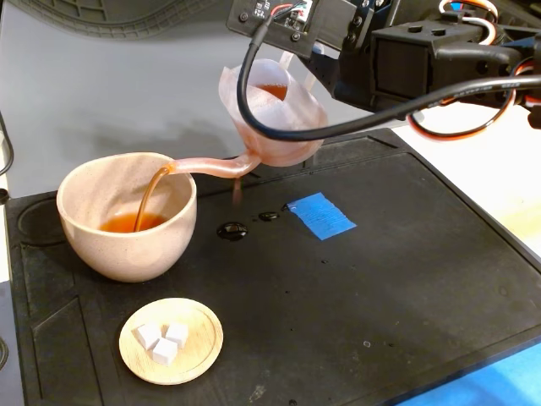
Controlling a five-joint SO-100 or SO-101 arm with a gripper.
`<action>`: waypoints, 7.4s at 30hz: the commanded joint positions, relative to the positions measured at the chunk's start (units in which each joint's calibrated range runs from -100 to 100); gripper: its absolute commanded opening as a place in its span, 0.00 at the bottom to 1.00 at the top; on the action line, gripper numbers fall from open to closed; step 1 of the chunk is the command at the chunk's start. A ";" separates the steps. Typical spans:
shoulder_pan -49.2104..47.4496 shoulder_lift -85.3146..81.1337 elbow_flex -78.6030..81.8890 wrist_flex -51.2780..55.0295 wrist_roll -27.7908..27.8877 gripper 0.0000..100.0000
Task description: Pick up a kettle and pour liquid into a cup.
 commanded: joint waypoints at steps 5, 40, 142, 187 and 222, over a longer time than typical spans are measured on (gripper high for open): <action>0.28 -0.95 -5.28 0.08 0.15 0.01; 6.75 -0.52 11.23 -0.70 -18.32 0.01; 8.27 -1.38 29.65 -8.48 -15.33 0.15; 7.58 -91.65 76.93 35.36 -31.07 0.01; 7.74 -100.52 76.93 81.44 -30.55 0.01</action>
